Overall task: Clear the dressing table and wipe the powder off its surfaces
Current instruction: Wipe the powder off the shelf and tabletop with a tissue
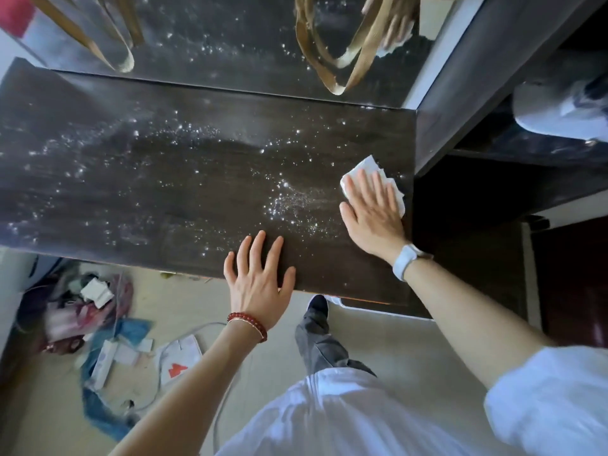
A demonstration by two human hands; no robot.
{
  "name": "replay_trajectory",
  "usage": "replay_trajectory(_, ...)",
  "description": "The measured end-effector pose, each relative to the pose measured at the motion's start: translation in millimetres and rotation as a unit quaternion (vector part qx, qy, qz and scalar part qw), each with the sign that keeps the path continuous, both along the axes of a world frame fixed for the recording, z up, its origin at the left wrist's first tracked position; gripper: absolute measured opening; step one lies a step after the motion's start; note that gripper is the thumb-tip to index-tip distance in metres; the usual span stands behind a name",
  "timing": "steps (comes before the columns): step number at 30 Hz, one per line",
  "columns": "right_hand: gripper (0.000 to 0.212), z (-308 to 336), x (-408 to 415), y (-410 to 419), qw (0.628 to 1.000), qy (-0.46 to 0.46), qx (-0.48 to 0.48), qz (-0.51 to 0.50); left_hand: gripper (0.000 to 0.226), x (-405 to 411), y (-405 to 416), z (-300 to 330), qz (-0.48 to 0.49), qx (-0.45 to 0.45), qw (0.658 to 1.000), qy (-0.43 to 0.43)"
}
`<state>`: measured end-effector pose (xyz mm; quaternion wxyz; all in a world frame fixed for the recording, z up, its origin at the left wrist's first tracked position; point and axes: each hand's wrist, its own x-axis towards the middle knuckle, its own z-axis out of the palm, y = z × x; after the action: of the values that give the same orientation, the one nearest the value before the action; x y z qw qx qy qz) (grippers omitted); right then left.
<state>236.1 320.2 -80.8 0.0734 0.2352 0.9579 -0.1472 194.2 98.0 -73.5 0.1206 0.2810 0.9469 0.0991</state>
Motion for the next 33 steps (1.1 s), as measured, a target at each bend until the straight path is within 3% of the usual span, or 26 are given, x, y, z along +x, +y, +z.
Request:
replay_trajectory(3,0.053,8,51,-57,0.982,0.03,0.01,0.187,0.058,-15,4,8,0.019,0.026,0.999,-0.002)
replay_trajectory(6,0.05,9,64,-47,0.967,0.033,0.014,0.254,0.053,-35,15,11,0.022,0.034,0.999,-0.011)
replay_trajectory(9,0.049,9,22,-1,0.995,0.016,0.002,0.099,0.053,-56,29,7,0.008,0.028,0.999,-0.021)
replay_trajectory(12,0.052,6,-23,15,0.997,-0.011,-0.001,-0.074,0.055,-76,44,6,0.005,0.04,0.999,-0.011)
replay_trajectory(13,0.052,6,-29,2,0.997,-0.01,-0.011,-0.076,0.056,-83,49,6,0.001,0.044,0.999,-0.011)
replay_trajectory(16,0.054,10,-14,-58,0.992,0.014,0.011,0.125,0.058,-106,64,4,-0.009,0.043,0.999,-0.008)
replay_trajectory(18,0.054,11,0,-56,0.983,0.02,0.03,0.18,0.058,-121,73,3,-0.023,0.031,0.999,-0.007)
replay_trajectory(19,0.054,8,2,-44,0.987,0.029,0.027,0.154,0.059,-129,76,2,-0.03,0.027,0.999,-0.005)
replay_trajectory(23,0.051,3,-5,7,0.993,0.019,0.005,-0.112,0.061,-158,85,-2,-0.047,-0.008,0.999,-0.013)
replay_trajectory(29,0.054,1,-78,35,0.959,0.024,0.029,-0.28,0.061,-163,80,-9,-0.053,-0.03,0.998,-0.004)
replay_trajectory(31,0.05,6,-109,30,0.968,0.039,0.033,-0.247,0.062,-163,80,-10,-0.052,-0.03,0.998,-0.004)
replay_trajectory(33,0.046,9,-131,13,0.99,0.067,0.021,-0.126,0.062,-164,81,-11,-0.052,-0.03,0.998,-0.004)
